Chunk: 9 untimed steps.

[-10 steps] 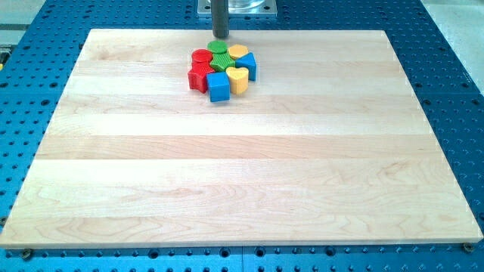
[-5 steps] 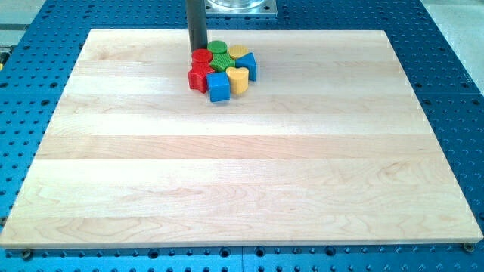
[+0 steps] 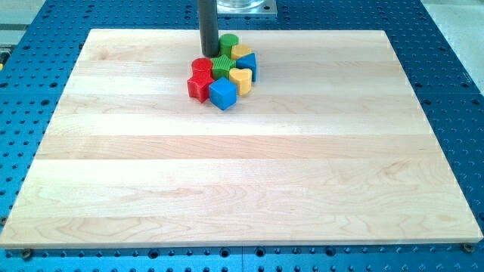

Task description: Separate the red blocks from the group of blocks

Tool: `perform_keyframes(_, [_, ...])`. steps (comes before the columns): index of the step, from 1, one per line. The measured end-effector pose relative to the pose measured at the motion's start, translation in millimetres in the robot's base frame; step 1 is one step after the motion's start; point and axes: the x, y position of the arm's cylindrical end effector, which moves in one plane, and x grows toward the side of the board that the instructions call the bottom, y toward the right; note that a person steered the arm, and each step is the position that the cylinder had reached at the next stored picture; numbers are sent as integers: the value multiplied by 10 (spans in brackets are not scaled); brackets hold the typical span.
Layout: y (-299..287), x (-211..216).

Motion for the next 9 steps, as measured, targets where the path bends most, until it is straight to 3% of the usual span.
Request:
perform_keyframes(2, [0,-457])
perform_keyframes(3, [129,-418])
perform_keyframes(4, [343,-125])
perform_keyframes(5, [343,-125])
perform_keyframes(9, [129,619])
